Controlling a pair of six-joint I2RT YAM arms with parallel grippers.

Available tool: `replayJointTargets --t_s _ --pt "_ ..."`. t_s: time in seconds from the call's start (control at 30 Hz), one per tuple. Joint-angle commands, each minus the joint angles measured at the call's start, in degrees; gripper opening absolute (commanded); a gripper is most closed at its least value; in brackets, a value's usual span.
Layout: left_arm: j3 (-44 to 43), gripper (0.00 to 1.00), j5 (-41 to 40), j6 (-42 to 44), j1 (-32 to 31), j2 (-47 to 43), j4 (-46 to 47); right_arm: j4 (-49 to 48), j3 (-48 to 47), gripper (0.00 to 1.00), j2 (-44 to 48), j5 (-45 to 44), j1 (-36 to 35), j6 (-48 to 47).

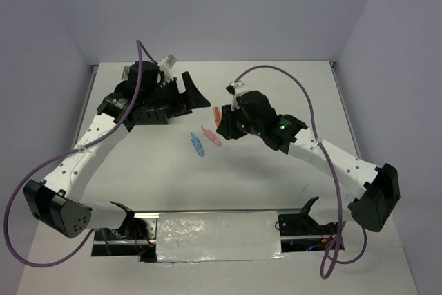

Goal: Sort the stationery into containers
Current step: Pick up the pen from the center of the board.

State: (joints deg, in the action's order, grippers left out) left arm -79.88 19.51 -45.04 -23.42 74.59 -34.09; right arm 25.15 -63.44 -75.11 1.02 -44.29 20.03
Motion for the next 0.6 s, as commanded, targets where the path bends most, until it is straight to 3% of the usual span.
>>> replayJointTargets --t_s 0.0,0.27,0.37,0.43,0.53,0.57 --pt "-0.28 0.99 5.71 -5.93 -0.75 1.08 8.59 -3.26 -5.19 0.14 2.51 1.70 -1.23 -1.22" --pt "-0.01 0.95 9.94 -8.75 -2.33 3.19 12.99 -1.33 -11.61 0.14 2.78 4.34 -1.76 -3.59" --pt "-0.01 0.87 9.67 -8.67 -2.94 3.90 13.00 -0.80 -13.02 0.14 2.52 4.61 -1.85 -4.12" --pt "-0.28 0.77 9.50 -8.40 -2.86 4.60 12.82 -0.36 -13.72 0.14 2.08 5.39 -2.02 -5.17" --pt "-0.81 0.54 9.58 -8.05 -2.95 5.30 12.55 0.43 -14.51 0.15 1.38 5.40 -2.38 -6.49" --pt "-1.42 0.35 9.76 -7.96 -2.95 5.83 12.12 0.52 -14.61 0.15 1.20 5.05 -2.20 -6.67"
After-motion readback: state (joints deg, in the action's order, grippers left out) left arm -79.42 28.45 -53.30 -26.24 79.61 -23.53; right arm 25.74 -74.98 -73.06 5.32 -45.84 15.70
